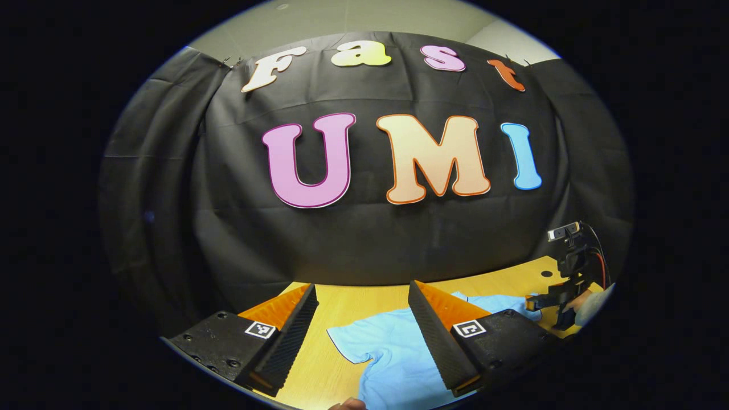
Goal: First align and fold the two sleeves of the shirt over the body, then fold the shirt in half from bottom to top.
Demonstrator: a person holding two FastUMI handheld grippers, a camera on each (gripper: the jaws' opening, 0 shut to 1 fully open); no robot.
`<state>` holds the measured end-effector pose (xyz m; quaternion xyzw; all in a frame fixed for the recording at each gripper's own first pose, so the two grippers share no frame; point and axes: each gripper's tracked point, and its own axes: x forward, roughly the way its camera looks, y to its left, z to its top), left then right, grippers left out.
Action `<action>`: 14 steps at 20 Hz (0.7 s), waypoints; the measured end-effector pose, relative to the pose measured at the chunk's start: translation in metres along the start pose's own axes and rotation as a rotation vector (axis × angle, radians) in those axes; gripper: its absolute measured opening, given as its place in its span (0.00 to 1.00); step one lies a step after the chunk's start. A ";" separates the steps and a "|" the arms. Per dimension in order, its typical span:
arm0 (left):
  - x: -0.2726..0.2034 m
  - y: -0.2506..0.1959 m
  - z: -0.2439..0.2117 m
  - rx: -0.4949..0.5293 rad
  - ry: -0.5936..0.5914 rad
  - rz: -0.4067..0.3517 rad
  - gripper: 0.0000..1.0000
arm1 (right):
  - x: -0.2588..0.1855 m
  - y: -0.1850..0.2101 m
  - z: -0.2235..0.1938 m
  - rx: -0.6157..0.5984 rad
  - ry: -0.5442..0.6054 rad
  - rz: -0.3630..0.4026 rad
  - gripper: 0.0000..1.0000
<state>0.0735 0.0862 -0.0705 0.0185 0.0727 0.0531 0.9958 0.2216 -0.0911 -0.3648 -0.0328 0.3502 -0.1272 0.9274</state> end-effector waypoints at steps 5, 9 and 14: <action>0.001 0.007 -0.002 0.002 0.001 0.018 0.96 | 0.008 0.007 -0.027 0.086 0.119 0.047 0.99; 0.001 0.007 -0.007 -0.013 0.010 0.026 0.96 | 0.010 0.016 -0.028 0.119 0.124 0.102 0.89; 0.000 0.007 -0.009 -0.023 0.017 0.033 0.96 | -0.001 0.039 -0.021 0.179 0.128 0.162 0.02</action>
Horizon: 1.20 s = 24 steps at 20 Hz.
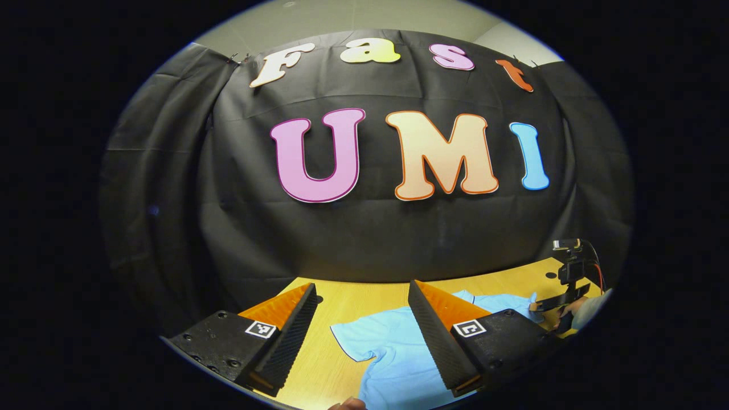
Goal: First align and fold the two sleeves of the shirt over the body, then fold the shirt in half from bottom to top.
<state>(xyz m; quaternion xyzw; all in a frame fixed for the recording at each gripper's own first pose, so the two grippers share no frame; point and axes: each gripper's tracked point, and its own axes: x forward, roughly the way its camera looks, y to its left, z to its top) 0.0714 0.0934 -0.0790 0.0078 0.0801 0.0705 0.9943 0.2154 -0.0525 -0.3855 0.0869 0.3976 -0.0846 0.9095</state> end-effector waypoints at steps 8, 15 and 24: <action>0.001 0.001 -0.004 -0.017 0.005 0.007 0.96 | -0.035 0.093 0.030 0.023 -0.094 0.201 0.04; 0.004 0.015 -0.021 -0.044 0.038 0.034 0.97 | -0.034 0.170 -0.006 -0.009 -0.015 0.302 0.04; 0.052 0.014 -0.067 -0.091 0.106 0.029 0.96 | -0.109 0.146 0.015 -0.138 -0.166 0.316 0.97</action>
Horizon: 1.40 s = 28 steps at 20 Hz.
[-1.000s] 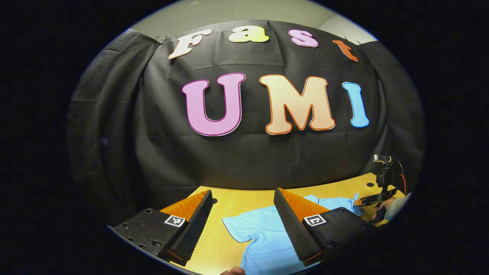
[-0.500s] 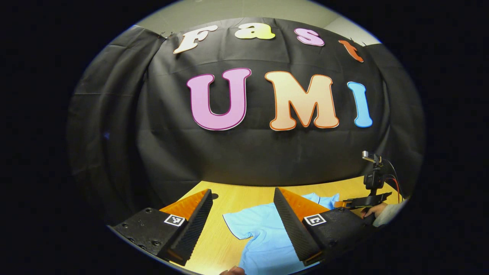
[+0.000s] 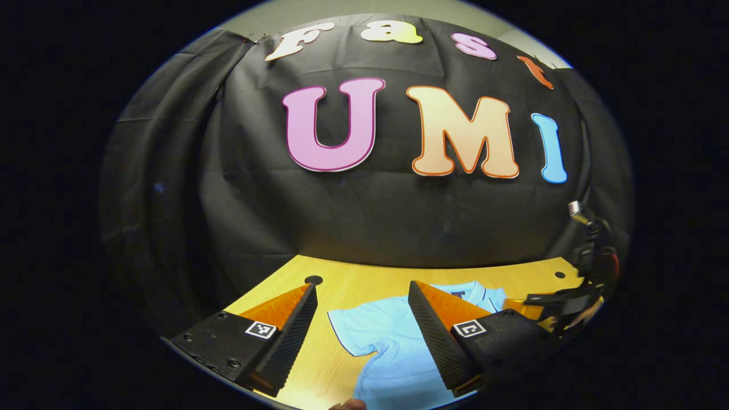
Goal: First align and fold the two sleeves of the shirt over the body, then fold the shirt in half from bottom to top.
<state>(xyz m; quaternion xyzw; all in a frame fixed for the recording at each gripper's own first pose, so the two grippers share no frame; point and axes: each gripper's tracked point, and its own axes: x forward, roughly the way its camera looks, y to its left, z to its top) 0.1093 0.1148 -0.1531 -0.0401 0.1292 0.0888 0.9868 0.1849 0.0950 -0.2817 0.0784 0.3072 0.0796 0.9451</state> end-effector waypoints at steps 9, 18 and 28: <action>0.087 0.021 -0.092 -0.038 0.212 0.080 0.96 | -0.084 -0.033 0.025 -0.088 -0.097 -0.036 0.97; 0.129 0.041 -0.177 -0.089 0.441 0.171 0.95 | -0.106 -0.065 0.008 -0.119 -0.053 -0.092 0.92; 0.137 0.022 -0.185 -0.100 0.458 0.080 0.56 | -0.114 -0.062 0.009 -0.097 -0.056 -0.095 0.97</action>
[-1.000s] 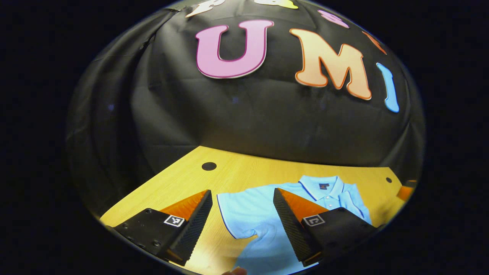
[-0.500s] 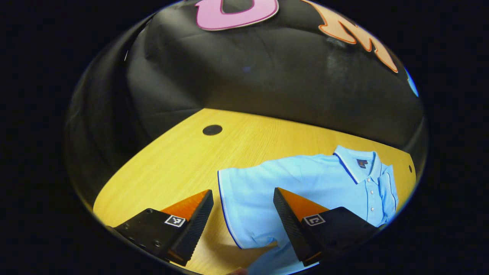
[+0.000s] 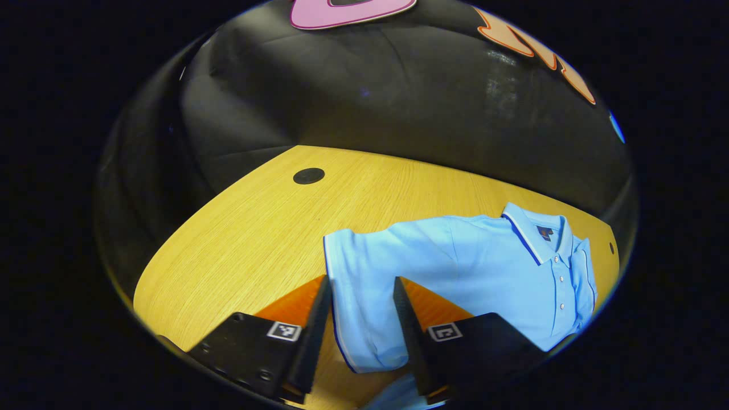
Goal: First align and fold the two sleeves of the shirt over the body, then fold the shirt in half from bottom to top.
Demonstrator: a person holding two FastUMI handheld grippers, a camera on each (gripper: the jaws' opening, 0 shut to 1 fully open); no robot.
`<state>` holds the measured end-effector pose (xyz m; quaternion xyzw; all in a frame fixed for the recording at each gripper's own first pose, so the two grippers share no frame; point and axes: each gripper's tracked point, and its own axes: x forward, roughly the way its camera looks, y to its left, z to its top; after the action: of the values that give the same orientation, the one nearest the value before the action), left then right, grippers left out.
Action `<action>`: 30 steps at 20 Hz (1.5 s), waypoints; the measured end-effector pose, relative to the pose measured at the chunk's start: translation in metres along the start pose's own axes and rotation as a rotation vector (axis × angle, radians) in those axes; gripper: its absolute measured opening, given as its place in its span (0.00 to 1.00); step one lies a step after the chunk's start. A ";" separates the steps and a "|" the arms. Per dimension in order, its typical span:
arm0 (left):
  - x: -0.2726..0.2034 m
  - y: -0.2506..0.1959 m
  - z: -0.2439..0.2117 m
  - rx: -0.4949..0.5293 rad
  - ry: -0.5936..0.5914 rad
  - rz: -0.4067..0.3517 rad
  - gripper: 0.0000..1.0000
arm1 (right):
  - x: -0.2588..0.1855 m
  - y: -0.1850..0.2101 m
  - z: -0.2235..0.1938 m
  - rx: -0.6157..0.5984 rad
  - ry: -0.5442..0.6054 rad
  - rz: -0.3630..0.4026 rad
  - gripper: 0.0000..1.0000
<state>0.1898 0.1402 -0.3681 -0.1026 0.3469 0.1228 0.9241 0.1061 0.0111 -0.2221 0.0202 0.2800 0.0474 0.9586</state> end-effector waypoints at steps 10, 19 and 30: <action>-0.021 -0.070 0.033 0.087 -0.051 -0.124 0.00 | -0.015 -0.006 -0.003 0.022 -0.004 -0.020 0.97; -0.051 -0.185 0.031 0.207 -0.059 -0.318 0.00 | -0.022 0.004 0.001 0.059 -0.034 -0.011 0.97; -0.117 -0.175 0.036 0.203 -0.209 -0.370 0.95 | -0.022 0.007 -0.004 0.035 -0.094 -0.019 0.97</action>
<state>0.1793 -0.0339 -0.2454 -0.0579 0.2353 -0.0744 0.9673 0.0850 0.0162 -0.2134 0.0365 0.2356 0.0326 0.9706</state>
